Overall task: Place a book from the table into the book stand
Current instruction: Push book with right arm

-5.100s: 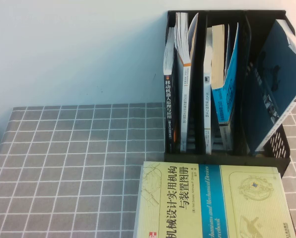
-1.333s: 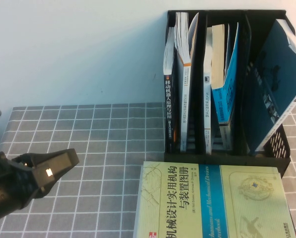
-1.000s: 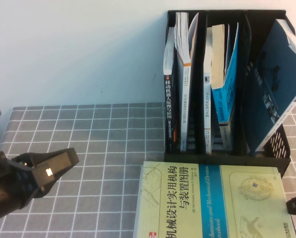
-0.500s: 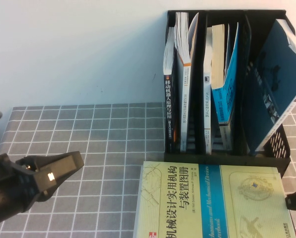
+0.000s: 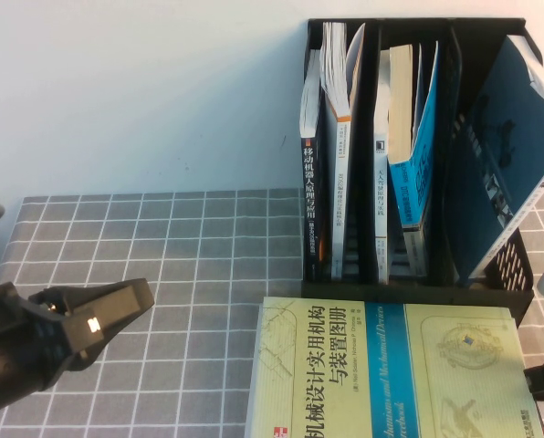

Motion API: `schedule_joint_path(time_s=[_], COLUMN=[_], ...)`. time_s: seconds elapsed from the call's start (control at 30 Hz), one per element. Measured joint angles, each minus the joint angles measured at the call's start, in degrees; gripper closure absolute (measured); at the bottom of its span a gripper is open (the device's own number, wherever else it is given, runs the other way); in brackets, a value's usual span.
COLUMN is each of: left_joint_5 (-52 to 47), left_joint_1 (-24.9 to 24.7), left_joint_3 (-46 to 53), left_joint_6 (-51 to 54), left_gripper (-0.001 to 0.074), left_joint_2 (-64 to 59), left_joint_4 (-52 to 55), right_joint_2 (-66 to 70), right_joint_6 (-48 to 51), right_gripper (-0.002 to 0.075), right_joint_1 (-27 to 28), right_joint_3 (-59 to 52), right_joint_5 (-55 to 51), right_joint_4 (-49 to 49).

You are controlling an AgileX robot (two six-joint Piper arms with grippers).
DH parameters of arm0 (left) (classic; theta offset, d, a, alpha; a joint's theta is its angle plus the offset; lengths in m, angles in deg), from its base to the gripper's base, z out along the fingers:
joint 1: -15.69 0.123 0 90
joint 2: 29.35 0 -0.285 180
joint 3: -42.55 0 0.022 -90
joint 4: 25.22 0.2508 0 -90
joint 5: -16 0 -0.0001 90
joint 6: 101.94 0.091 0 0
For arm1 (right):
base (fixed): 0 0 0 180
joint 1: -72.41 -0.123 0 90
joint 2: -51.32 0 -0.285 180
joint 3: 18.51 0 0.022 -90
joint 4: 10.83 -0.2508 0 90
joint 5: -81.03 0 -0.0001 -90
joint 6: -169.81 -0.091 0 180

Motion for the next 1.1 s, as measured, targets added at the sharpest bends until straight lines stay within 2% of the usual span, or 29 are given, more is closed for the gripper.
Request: schedule_joint_path(time_s=[0.43,0.53,0.6,0.7,0.87,0.97,1.1], left_joint_5=[-0.7,-0.7,-0.8,-1.3,-6.1,-12.6,-23.0], left_joint_1=[0.0,0.0,0.0,0.0,0.1,1.5,5.7], left_joint_3=[0.0,0.0,0.0,0.0,0.0,-0.3,-2.2], left_joint_6=[-6.9,-7.2,-8.1,-9.2,-9.1,-8.0,-4.1], left_gripper=[0.0738,0.0715,0.0674,0.0553,0.0248,0.0175,0.0150], left_joint_2=[-0.1,-0.1,-0.3,-0.8,-5.3,-10.5,-20.0], left_joint_4=[-0.2,-1.4,-2.7,-6.2,-9.2,-9.2,-7.5], right_joint_2=[0.1,0.2,0.2,0.2,0.2,0.2,0.2], right_joint_6=[2.5,2.9,3.3,3.3,3.5,3.6,3.9], right_gripper=[0.0728,0.0728,0.0728,0.0728,0.0728,0.0728,0.0728], right_joint_1=[0.0,-0.1,-1.1,-4.2,-9.5,-10.1,-10.1], right_joint_3=[0.0,0.0,0.0,0.0,0.0,0.0,0.0], right_joint_5=[-0.5,-0.6,-0.4,0.8,4.3,5.4,5.9], right_joint_4=[-3.4,-4.7,-5.2,-5.9,-9.3,-10.1,-10.3])
